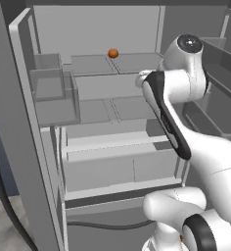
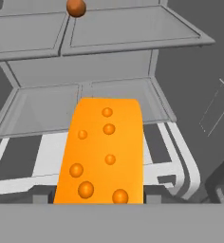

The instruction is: Pick the cheese from the fridge and the cheese grater from the cabinet and place them next to the salad bowl.

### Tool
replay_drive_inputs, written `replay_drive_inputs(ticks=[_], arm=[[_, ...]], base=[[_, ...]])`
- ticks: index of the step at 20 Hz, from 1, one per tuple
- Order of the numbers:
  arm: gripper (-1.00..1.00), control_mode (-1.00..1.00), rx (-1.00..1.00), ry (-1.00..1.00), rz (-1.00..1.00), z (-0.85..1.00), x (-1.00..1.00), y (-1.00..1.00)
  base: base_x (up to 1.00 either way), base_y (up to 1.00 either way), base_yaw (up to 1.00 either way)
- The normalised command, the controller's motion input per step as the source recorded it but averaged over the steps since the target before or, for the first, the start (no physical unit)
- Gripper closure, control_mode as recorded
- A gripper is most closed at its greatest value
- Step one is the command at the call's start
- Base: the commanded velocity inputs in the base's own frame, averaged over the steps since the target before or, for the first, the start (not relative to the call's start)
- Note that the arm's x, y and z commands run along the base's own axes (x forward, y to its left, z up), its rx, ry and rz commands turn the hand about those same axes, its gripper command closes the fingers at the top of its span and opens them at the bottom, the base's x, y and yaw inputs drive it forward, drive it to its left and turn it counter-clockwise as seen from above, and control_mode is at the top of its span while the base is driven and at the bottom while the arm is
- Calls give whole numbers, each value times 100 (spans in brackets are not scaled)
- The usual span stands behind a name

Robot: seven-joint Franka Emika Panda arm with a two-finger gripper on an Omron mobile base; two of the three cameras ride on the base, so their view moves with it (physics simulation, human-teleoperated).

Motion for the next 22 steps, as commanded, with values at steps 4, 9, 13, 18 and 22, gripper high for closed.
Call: replay_drive_inputs(ticks=[4, 9, 13, 18, 22], arm=[[100, -100, 0, 6, 0, -12, 0, 0], [100, -100, -1, 0, 0, -17, -25, 0], [100, -100, 0, 0, -2, -36, -44, 0], [100, -100, 0, 0, -2, -26, -55, 0], [100, -100, 0, 0, 0, -1, -51, 0]], base=[[0, 0, 0], [0, 0, 0], [0, 0, 0], [0, 0, 0], [0, 0, 0]])
